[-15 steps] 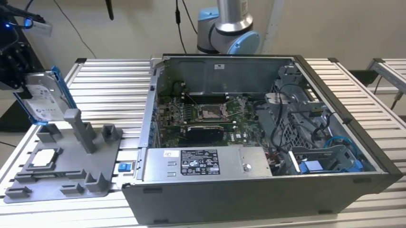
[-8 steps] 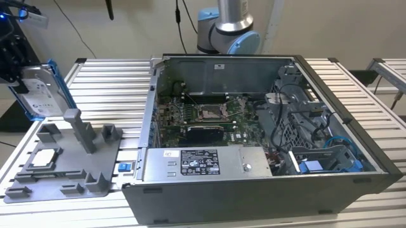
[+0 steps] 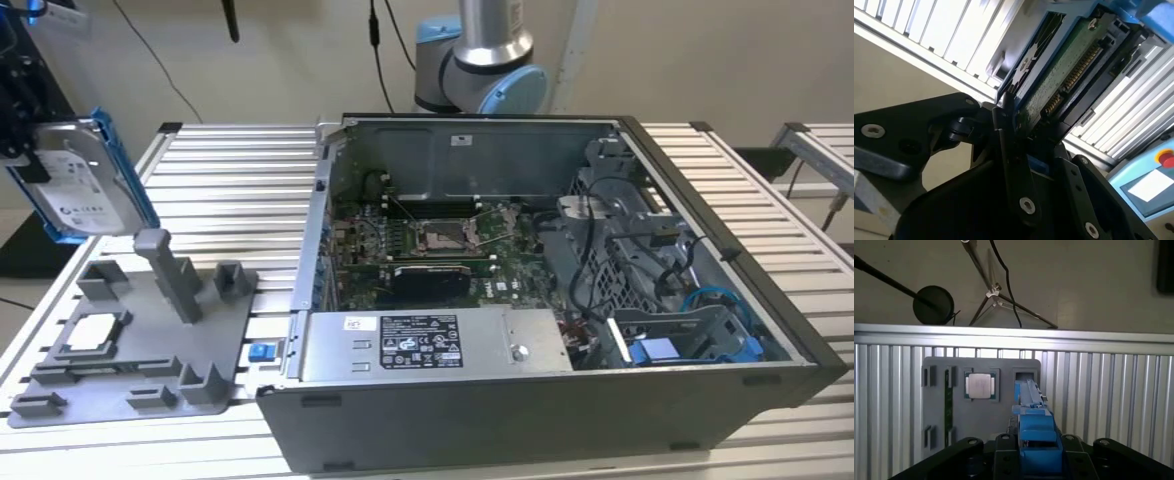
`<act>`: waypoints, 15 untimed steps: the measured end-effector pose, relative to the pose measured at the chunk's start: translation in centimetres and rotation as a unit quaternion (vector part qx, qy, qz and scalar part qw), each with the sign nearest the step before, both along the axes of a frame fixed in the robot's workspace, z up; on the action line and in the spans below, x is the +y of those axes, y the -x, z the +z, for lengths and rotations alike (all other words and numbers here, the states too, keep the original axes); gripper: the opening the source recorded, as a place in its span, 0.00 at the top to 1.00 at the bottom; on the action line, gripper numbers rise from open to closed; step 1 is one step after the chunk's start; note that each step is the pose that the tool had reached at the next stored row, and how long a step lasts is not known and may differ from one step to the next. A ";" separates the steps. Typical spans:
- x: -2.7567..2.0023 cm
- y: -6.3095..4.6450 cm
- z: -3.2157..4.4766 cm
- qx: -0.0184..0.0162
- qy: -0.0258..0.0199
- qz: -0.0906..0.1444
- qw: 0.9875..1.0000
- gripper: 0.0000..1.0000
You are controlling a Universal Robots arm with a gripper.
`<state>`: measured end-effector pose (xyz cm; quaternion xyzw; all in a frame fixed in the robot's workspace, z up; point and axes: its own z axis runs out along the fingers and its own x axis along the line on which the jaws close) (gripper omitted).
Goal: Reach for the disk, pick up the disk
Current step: 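Pick up the disk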
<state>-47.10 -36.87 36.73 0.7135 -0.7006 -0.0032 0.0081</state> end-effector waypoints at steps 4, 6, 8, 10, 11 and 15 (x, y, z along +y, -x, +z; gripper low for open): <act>0.00 0.0 0.77 0.000 0.000 0.000 1.000 1.00; 0.00 0.0 1.21 0.000 0.000 0.000 1.000 1.00; 0.00 0.0 1.73 0.000 0.000 0.000 1.000 1.00; 0.00 0.0 2.24 0.000 0.000 0.000 1.000 1.00; 0.00 0.0 2.51 0.000 0.000 0.000 1.000 1.00; 0.00 0.0 3.52 0.000 0.000 0.000 1.000 1.00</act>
